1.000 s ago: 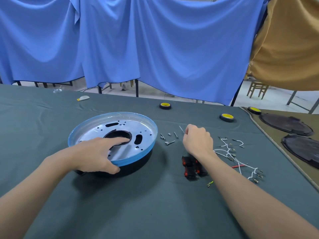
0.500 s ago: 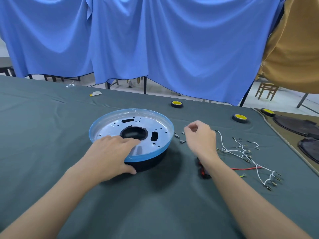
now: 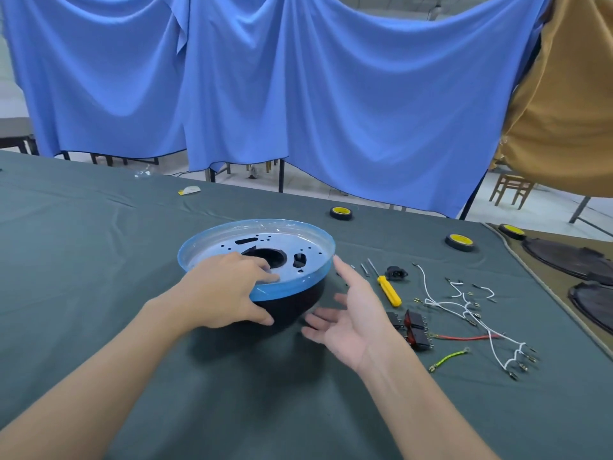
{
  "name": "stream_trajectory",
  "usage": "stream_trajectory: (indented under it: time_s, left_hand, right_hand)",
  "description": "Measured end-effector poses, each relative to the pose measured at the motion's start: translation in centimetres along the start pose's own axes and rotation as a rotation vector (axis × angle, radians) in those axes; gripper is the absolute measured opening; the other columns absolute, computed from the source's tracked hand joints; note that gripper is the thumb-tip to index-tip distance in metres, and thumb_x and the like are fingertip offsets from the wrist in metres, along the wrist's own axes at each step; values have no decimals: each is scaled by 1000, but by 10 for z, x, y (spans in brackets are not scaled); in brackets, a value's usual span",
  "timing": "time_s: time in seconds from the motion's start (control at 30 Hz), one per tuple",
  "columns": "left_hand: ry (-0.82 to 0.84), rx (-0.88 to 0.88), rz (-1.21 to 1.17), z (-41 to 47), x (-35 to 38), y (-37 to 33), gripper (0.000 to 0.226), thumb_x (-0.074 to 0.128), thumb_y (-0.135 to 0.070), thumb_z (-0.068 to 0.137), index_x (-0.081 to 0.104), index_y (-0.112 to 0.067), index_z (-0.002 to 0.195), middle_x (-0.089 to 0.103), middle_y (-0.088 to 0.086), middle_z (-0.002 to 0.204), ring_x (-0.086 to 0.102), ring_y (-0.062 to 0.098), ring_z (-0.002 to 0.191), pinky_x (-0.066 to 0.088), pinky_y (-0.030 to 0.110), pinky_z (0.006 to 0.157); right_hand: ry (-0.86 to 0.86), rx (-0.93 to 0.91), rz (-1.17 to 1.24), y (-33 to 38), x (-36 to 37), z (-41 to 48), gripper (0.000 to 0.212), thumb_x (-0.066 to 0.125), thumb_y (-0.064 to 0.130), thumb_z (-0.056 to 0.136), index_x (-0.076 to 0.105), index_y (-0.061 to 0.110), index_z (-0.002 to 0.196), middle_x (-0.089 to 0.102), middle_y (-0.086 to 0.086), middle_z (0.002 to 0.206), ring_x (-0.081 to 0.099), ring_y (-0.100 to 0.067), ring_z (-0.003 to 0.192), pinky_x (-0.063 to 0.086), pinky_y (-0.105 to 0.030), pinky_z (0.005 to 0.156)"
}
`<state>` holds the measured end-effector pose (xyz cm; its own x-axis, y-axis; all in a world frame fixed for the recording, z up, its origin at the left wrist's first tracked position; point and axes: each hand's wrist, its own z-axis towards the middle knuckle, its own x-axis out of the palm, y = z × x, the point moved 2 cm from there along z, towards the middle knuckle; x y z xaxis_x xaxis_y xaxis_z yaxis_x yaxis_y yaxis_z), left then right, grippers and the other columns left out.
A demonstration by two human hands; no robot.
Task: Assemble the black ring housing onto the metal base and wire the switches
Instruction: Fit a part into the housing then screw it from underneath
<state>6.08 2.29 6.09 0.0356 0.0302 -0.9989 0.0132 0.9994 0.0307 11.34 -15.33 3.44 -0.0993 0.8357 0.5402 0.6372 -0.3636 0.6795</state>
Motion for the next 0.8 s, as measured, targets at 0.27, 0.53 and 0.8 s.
stream_trajectory:
  time_s: [0.27, 0.53, 0.8]
  left_hand:
    - [-276, -12, -10, -11, -36, -8, 86, 67, -67, 72, 36, -34, 144, 51, -16, 139, 42, 12, 127, 33, 28, 100]
    - [-544, -59, 423, -8, -33, -41, 103, 88, -31, 49, 49, -9, 141, 61, 18, 108, 58, 35, 85, 45, 40, 68]
    - [-797, -146, 181, -12, -49, -25, 91, 89, -27, 44, 63, -15, 130, 57, 12, 87, 61, 32, 72, 33, 27, 48]
  right_hand:
    - [256, 101, 226, 7, 11, -3, 60, 58, 32, 93, 42, -12, 130, 58, -33, 120, 56, -45, 113, 46, -53, 97]
    - [378, 29, 41, 15, 18, -5, 62, 48, 48, 95, 53, -8, 122, 67, -25, 115, 64, -35, 110, 44, -44, 103]
    - [345, -77, -106, 16, 17, 5, 49, 49, 46, 96, 58, 3, 119, 71, -18, 111, 65, -30, 109, 47, -40, 101]
